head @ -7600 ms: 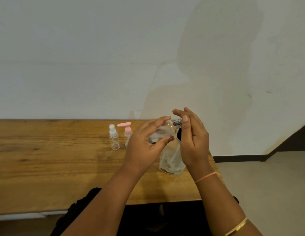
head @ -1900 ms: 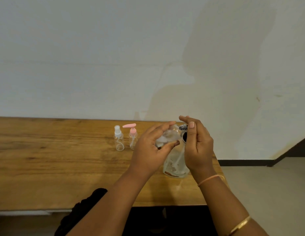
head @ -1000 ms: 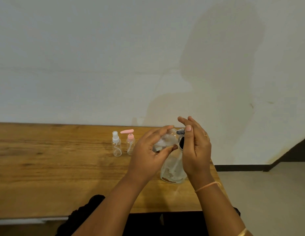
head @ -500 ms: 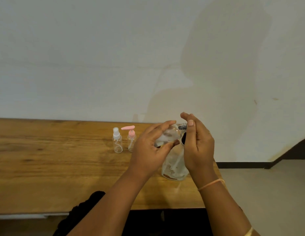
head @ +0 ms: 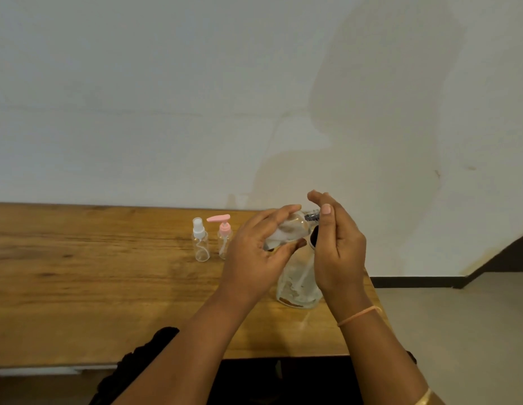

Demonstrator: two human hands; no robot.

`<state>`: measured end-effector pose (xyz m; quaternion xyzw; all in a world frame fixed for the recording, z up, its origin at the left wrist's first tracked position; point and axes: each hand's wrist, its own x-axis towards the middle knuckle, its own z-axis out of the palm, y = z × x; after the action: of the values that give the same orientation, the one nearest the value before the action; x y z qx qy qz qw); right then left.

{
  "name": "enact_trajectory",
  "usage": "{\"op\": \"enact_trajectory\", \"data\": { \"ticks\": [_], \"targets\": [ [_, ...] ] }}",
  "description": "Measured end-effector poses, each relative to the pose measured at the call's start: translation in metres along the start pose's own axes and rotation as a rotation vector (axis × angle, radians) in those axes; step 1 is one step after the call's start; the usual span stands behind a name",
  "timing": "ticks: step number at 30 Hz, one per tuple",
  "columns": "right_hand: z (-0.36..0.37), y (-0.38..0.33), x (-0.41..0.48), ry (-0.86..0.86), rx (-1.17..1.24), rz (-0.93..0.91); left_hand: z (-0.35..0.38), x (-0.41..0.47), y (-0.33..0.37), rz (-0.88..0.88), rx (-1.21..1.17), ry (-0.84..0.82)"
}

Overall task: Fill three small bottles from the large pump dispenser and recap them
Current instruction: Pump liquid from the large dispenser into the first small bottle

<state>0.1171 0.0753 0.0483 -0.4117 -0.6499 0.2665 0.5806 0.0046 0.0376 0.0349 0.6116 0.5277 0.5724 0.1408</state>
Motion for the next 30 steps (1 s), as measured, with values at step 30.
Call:
{"op": "enact_trajectory", "data": {
  "ticks": [30],
  "targets": [
    [-0.004, 0.0, -0.001, -0.002, 0.027, -0.025, 0.002, -0.001, -0.002, 0.017, 0.0, 0.0]
  ]
}}
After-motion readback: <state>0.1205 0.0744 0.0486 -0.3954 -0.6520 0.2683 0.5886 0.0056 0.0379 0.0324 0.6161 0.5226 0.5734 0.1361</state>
